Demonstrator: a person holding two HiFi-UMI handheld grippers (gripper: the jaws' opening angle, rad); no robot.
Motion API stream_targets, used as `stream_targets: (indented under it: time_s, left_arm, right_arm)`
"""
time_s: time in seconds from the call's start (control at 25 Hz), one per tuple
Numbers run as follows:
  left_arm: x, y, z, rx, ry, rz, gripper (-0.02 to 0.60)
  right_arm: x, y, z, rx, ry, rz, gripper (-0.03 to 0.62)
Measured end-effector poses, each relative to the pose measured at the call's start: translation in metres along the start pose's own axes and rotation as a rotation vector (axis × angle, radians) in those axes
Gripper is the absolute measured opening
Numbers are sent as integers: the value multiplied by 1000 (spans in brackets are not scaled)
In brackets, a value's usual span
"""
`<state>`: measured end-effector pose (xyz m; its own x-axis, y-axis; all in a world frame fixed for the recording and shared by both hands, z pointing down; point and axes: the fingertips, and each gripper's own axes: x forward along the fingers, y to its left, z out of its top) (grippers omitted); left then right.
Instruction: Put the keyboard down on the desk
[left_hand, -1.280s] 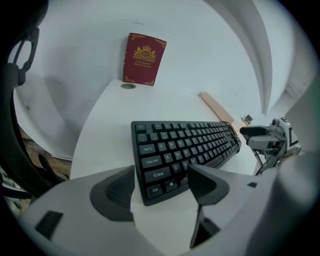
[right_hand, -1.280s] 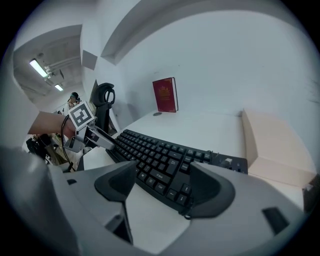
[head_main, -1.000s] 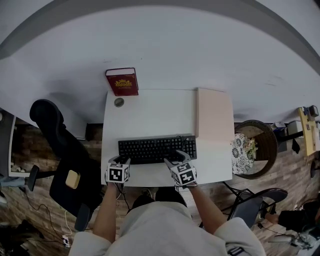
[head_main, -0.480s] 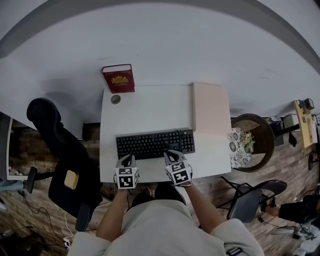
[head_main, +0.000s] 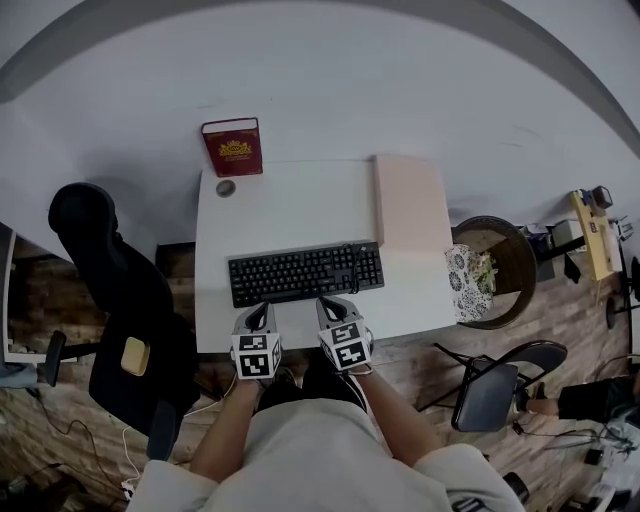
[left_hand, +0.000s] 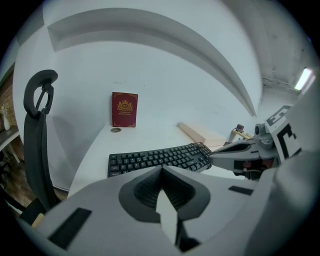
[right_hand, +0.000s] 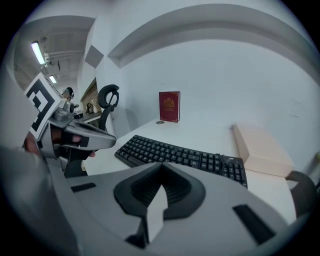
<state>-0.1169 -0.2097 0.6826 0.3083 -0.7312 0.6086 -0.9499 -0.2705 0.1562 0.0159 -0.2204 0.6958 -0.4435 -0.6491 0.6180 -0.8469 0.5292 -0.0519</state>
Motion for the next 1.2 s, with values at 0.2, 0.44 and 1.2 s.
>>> stream_targets:
  time_s: [0.2,0.44,1.2]
  left_arm:
    - [-21,-8,7,-3,-55,-32,11]
    - [-44,-16,25,22,-118,-18,11]
    - [-139,-82,213,59,-602,41,11]
  right_arm:
    - [-20,11,11,15,-63,-71,3]
    - [-52,14,34,-22,-161,-96,3]
    - [-198,-79,194,-63,-614,-131,3]
